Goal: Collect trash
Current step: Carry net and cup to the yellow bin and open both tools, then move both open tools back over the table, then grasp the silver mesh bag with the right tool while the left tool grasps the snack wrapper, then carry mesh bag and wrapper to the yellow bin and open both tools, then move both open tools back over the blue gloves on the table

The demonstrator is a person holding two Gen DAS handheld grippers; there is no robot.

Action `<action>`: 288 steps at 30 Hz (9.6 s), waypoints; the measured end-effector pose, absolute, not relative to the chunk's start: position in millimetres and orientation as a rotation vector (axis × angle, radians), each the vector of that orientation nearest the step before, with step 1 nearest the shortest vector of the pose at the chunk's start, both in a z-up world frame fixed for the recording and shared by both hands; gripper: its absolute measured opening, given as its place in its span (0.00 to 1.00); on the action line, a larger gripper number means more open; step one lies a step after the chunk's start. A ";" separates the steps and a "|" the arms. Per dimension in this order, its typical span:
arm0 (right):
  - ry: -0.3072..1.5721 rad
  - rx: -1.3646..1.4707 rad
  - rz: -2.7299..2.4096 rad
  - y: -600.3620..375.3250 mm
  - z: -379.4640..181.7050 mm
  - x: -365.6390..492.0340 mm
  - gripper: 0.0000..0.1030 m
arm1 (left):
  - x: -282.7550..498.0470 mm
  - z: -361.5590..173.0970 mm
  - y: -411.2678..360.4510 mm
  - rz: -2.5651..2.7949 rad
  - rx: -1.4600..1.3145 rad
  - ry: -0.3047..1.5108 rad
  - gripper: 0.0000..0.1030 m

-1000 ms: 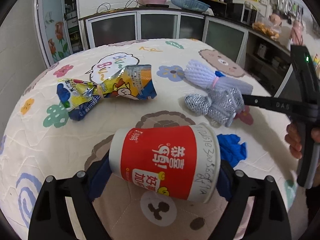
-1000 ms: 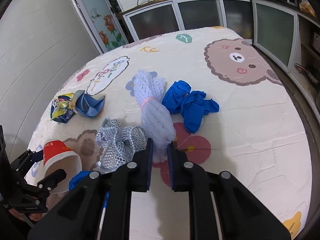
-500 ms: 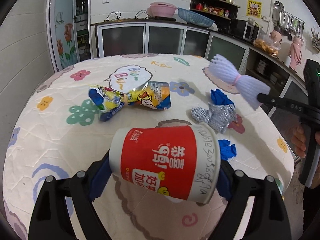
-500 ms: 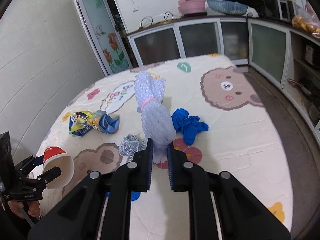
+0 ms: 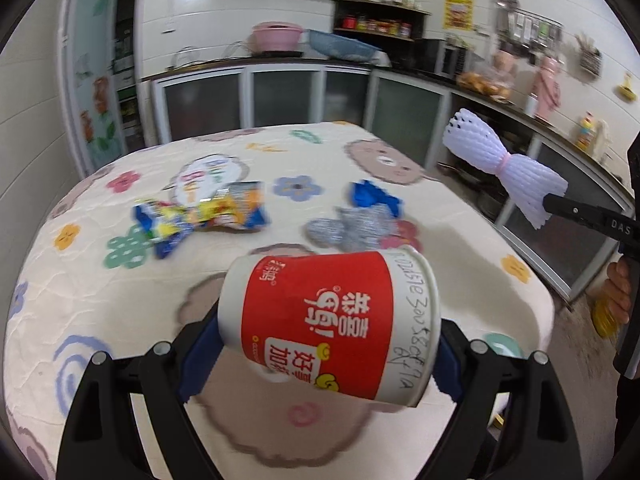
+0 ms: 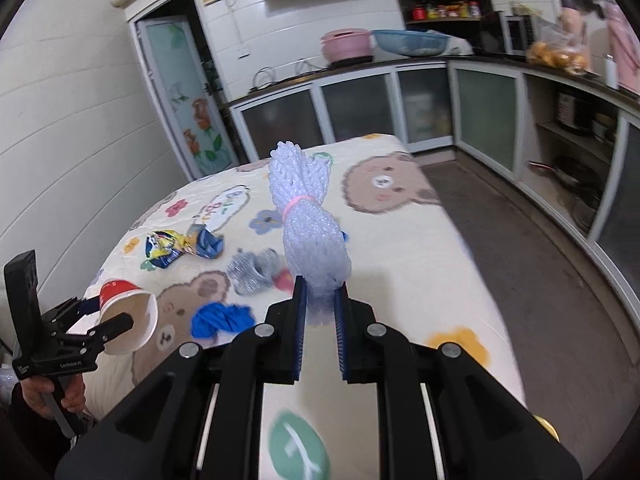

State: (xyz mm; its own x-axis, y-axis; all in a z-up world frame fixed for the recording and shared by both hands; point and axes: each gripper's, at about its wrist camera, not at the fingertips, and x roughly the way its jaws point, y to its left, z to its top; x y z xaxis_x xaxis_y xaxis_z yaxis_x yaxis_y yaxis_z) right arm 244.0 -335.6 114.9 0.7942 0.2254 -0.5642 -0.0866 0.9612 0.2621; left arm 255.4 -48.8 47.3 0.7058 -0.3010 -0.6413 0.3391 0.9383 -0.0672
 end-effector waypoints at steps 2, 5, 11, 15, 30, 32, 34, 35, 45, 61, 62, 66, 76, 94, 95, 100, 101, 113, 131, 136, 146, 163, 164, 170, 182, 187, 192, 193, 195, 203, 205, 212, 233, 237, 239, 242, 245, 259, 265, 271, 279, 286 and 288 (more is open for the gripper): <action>0.631 0.237 0.132 -348.6 113.5 223.2 0.12 | 250.9 46.7 -66.8 -0.403 0.073 0.697 0.81; 0.634 0.246 0.056 -372.3 107.3 186.0 0.12 | 244.7 47.7 -101.9 -0.483 0.102 0.683 0.81; 0.658 0.275 -0.075 -413.4 90.1 129.9 0.12 | 233.8 49.5 -165.2 -0.607 0.143 0.668 0.81; 0.680 0.312 -0.150 -439.4 74.5 101.3 0.12 | 223.3 48.3 -215.5 -0.703 0.182 0.665 0.81; 0.801 0.482 -0.375 -506.7 -15.8 18.1 0.12 | 171.5 0.3 -362.5 -0.955 0.370 0.722 0.81; 0.825 0.503 -0.399 -515.2 -29.9 13.6 0.12 | 166.7 -9.6 -377.7 -0.973 0.394 0.739 0.81; 0.848 0.542 -0.407 -522.0 -46.4 8.1 0.12 | 163.0 -17.5 -388.8 -0.989 0.409 0.756 0.81; 0.858 0.548 -0.413 -523.6 -51.4 5.9 0.12 | 161.3 -21.0 -393.2 -0.997 0.416 0.763 0.81; 0.975 0.627 -0.451 -538.0 -117.7 7.8 0.12 | 144.6 -60.3 -450.4 -1.056 0.495 0.836 0.81; 1.053 0.678 -0.517 -573.1 -153.4 6.0 0.30 | 136.4 -67.0 -476.0 -1.065 0.540 0.854 0.92; 1.053 0.682 -0.525 -574.5 -153.2 3.0 0.42 | 135.5 -65.0 -474.0 -1.064 0.534 0.847 0.92; 1.033 0.718 -0.550 -581.4 -150.5 -16.5 0.55 | 135.6 -59.4 -471.1 -1.074 0.508 0.859 0.92; 0.937 0.682 -0.596 -582.9 -109.6 -39.4 0.55 | 142.1 -19.1 -432.5 -1.107 0.340 0.836 0.92; 0.646 0.381 -0.190 -479.8 39.7 94.1 0.67 | 254.6 67.5 -102.3 -0.409 0.125 0.603 0.92; 0.647 0.354 -0.162 -468.9 44.8 107.7 0.67 | 261.5 66.5 -74.8 -0.329 0.114 0.604 0.92; 0.664 0.260 -0.030 -411.6 61.7 172.4 0.67 | 285.8 58.8 14.4 -0.117 0.106 0.625 0.92; 0.668 0.236 -0.007 -398.8 64.4 187.7 0.67 | 290.4 56.3 25.7 -0.091 0.109 0.630 0.92; 0.717 0.017 0.196 -279.3 74.9 312.0 0.67 | 341.6 26.4 72.1 -0.028 0.087 0.664 0.92; 0.853 -0.034 0.356 -205.1 36.5 401.1 0.68 | 417.4 5.9 78.7 -0.099 0.008 0.768 0.92; 0.875 -0.044 0.368 -198.5 30.0 411.0 0.68 | 443.6 -5.3 81.3 -0.081 -0.019 0.836 0.92; 0.948 -0.020 0.397 -192.5 14.5 431.7 0.58 | 466.8 -21.6 71.0 -0.111 -0.053 0.901 0.80; 0.927 0.058 0.419 -201.4 29.3 420.0 0.10 | 460.2 -19.9 72.9 -0.155 -0.096 0.903 0.08; 0.921 0.052 0.415 -201.3 31.3 418.0 0.10 | 458.4 -18.2 74.0 -0.159 -0.108 0.900 0.08; 0.883 0.058 0.402 -209.0 46.0 401.9 0.10 | 442.5 -3.8 78.9 -0.181 -0.129 0.867 0.08; 0.812 0.098 0.353 -237.2 74.6 335.5 0.10 | 382.0 28.9 71.2 -0.252 -0.117 0.800 0.08; 0.792 0.133 0.314 -260.2 80.8 298.6 0.10 | 349.4 31.8 51.1 -0.311 -0.104 0.790 0.08; 0.781 0.173 0.255 -289.8 80.9 260.6 0.10 | 323.2 29.2 20.9 -0.380 -0.085 0.794 0.08; 0.780 0.180 0.245 -295.0 80.4 254.6 0.10 | 318.5 28.6 12.8 -0.397 -0.080 0.796 0.08; 0.776 0.203 0.219 -309.1 79.1 238.1 0.11 | 310.5 27.7 -0.8 -0.427 -0.071 0.799 0.08; 0.770 0.271 0.088 -366.3 67.3 167.8 0.11 | 282.0 25.0 -77.1 -0.576 0.012 0.814 0.08; 0.767 0.283 0.051 -378.8 63.6 152.4 0.11 | 273.8 24.5 -100.4 -0.621 0.039 0.816 0.08; 0.770 0.315 -0.092 -426.0 44.9 99.7 0.11 | 244.5 18.9 -184.8 -0.785 0.116 0.830 0.08; 0.893 0.518 -0.366 -516.6 -53.8 27.0 0.11 | 173.3 -38.9 -374.4 -1.042 0.377 0.924 0.10; 0.919 0.561 -0.394 -530.9 -76.3 19.2 0.11 | 167.0 -45.4 -399.8 -1.058 0.413 0.896 0.10; 0.934 0.583 -0.410 -536.5 -87.5 16.2 0.11 | 161.8 -47.5 -406.9 -1.069 0.417 0.899 0.10; 0.958 0.616 -0.431 -544.2 -104.0 8.2 0.11 | 148.5 -52.3 -422.8 -1.120 0.440 0.922 0.10; 0.980 0.643 -0.442 -548.1 -115.9 5.2 0.11 | 140.3 -57.7 -434.9 -1.156 0.459 0.939 0.10; 1.062 0.730 -0.451 -562.1 -152.3 18.2 0.33 | 140.6 -72.2 -479.4 -1.127 0.479 0.988 0.48; 1.070 0.739 -0.528 -569.2 -158.7 -0.9 0.60 | 139.1 -59.3 -468.3 -1.111 0.424 0.968 0.82; 0.992 0.727 -0.593 -576.7 -136.8 -35.7 0.60 | 149.2 -25.3 -430.5 -1.093 0.288 0.922 0.92; 0.820 0.562 -0.465 -566.6 -68.4 -7.0 0.61 | 180.2 24.5 -316.0 -0.874 0.235 0.736 0.92; 0.736 0.371 -0.219 -513.0 1.3 82.9 0.62 | 221.5 44.2 -183.8 -0.570 0.204 0.667 0.92; 0.718 0.306 -0.132 -487.4 20.3 116.5 0.62 | 238.6 41.0 -148.1 -0.448 0.225 0.666 0.92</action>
